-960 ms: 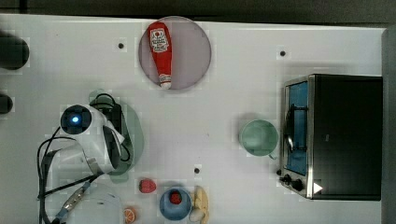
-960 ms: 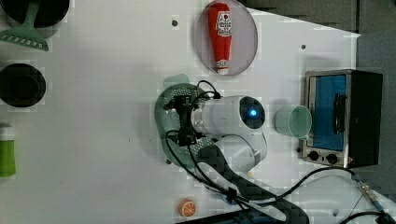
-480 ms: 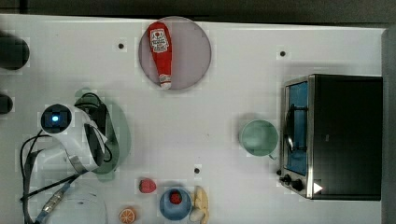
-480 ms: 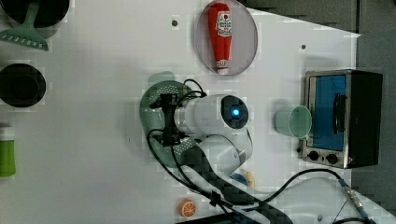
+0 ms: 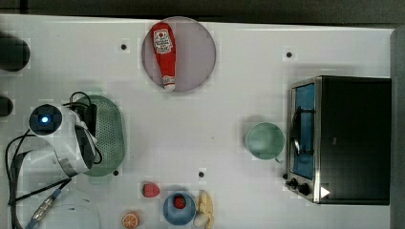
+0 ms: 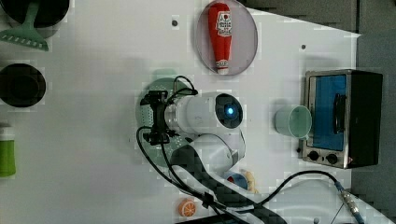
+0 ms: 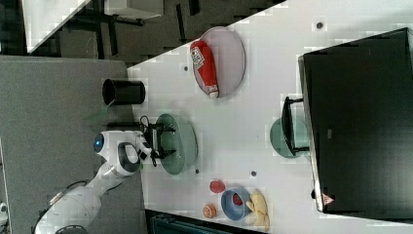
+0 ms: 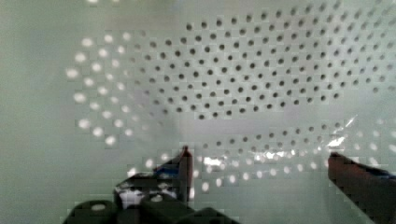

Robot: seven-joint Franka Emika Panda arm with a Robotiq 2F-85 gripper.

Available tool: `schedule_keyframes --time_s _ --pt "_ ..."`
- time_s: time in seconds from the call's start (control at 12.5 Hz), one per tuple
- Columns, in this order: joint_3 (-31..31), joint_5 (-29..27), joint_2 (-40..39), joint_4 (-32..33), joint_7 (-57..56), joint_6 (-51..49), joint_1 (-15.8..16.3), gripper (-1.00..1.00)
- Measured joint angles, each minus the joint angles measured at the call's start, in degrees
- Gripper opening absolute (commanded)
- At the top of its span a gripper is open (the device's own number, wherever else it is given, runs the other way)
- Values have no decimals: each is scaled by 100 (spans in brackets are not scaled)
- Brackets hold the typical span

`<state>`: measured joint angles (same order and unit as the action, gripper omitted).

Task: Drag strainer right to left.

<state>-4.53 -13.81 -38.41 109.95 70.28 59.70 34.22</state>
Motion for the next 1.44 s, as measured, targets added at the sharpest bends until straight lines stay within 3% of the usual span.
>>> schedule_keyframes --time_s 0.24,0.32,0.56,0.8,1.04,1.44 --pt "-58 13 -232 -364 6 50 90 100" --pt "-52 -164 -249 -364 6 50 137 100" --pt "30 -18 -227 -241 -34 -201 288 100" --pt "172 106 129 -95 -778 -943 378 100" --pt "768 199 1032 34 -1799 -1869 551 100" --pt "2324 413 3306 -319 -3631 -3417 439 100"
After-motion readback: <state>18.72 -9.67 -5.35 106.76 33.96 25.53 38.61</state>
